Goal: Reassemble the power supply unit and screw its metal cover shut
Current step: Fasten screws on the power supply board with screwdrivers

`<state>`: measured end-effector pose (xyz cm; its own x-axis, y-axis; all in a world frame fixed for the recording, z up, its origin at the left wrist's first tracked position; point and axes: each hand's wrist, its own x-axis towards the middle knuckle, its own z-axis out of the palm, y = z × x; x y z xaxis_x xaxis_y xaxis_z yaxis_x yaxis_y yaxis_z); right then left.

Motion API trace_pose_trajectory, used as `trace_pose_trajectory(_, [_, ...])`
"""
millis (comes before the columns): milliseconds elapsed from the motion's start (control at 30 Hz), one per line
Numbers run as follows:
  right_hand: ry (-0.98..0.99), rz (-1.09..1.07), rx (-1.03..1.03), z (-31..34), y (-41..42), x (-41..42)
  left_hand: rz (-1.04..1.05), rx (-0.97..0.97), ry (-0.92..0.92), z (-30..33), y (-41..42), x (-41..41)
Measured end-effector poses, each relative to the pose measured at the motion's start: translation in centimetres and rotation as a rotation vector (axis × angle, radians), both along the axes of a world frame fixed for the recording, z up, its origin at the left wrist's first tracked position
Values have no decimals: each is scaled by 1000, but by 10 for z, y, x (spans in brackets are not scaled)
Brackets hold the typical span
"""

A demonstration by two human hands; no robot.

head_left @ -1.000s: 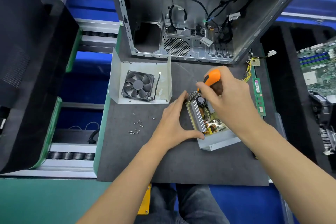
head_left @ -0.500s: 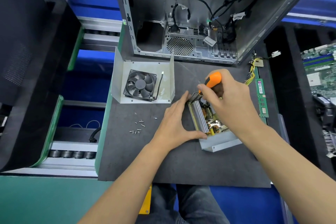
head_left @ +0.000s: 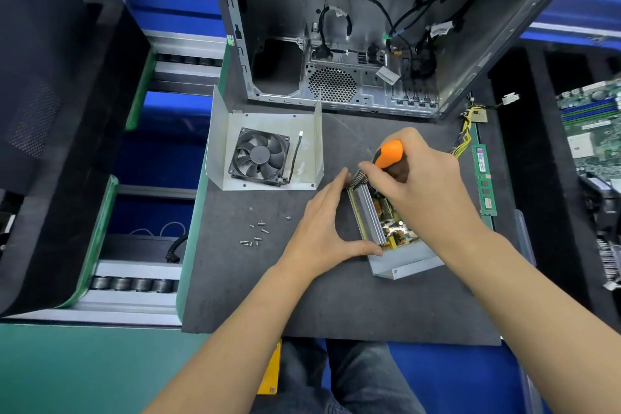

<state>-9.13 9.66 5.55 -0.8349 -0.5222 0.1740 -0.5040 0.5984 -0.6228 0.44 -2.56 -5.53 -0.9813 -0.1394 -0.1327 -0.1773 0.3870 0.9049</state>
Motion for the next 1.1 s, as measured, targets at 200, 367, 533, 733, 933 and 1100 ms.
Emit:
trace_pose_trajectory(200, [19,-2,19,-3,2,0,64,56,45,-3,1,5])
trace_pose_trajectory(367, [-5,0,8,-3,4,-1,56,54,58,-3,2,6])
trace_pose_trajectory(533, [31,7,4,-1,3,0,47,13,69,-1,3,8])
trace_pose_trajectory(733, [-15,-32,-74,3,5,1,340,73,134,3,5,11])
trace_pose_trajectory(933, [-127,-152,-190,13,10,-2,527,240,40,9,6,-3])
trace_pose_trajectory(1100, [-157,-205,-274,23,14,-1,521,67,43,8,9,-5])
